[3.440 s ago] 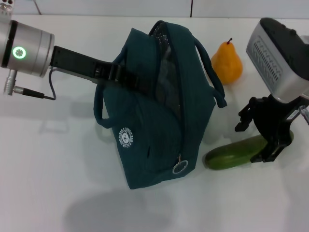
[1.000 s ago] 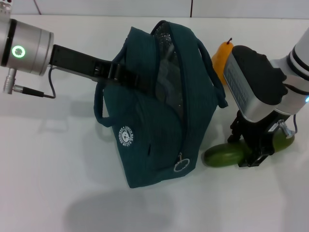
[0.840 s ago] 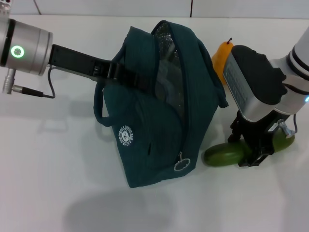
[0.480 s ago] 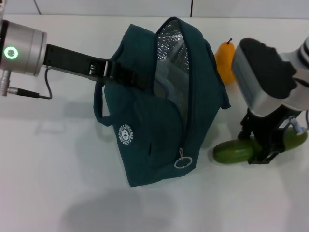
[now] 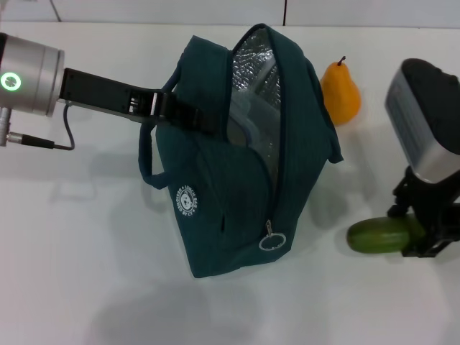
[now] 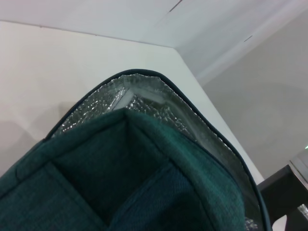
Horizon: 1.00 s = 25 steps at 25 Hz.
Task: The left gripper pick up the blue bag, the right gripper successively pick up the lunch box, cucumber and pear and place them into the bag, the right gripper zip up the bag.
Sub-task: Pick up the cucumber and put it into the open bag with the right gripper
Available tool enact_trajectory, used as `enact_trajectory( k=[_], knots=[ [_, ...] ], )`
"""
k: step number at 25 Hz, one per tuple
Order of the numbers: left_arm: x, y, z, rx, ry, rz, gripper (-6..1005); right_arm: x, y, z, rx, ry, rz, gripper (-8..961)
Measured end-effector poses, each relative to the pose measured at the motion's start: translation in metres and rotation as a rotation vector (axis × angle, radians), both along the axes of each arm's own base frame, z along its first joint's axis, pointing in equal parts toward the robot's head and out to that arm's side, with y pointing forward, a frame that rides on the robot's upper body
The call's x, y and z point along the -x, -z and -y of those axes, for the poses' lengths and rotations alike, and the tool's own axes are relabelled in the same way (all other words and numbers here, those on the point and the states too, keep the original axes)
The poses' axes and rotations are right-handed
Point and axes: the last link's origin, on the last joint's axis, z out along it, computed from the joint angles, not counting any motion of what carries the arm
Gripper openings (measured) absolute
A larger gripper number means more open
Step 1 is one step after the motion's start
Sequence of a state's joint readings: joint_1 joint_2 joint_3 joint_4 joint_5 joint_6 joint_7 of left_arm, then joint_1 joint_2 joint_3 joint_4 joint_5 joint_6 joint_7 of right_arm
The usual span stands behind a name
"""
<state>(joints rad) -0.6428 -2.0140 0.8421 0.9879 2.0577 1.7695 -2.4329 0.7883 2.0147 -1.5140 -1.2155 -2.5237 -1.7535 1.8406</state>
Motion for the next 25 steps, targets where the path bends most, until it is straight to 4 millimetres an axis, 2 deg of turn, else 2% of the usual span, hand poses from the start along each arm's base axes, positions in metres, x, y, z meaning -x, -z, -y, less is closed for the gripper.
enact_trajectory(
  k=[3,8,16,21,25],
  knots=[
    [0.000,0.000,0.001,0.004,0.002,0.008,38,-0.006,-0.008,0.001,-0.040,0.017,0.005,621],
    [0.002,0.000,0.003,0.006,-0.002,0.009,38,-0.004,-0.028,-0.004,-0.114,0.054,-0.049,629],
    [0.001,0.000,0.003,0.007,0.001,0.011,38,0.010,-0.080,-0.020,-0.329,0.106,-0.245,642],
    [-0.003,-0.001,0.002,0.002,0.010,0.033,37,0.039,-0.111,-0.023,-0.401,0.114,-0.571,651],
    [-0.005,-0.002,0.001,-0.002,0.017,0.044,37,0.065,-0.120,-0.016,-0.347,0.083,-0.878,657]
  ],
)
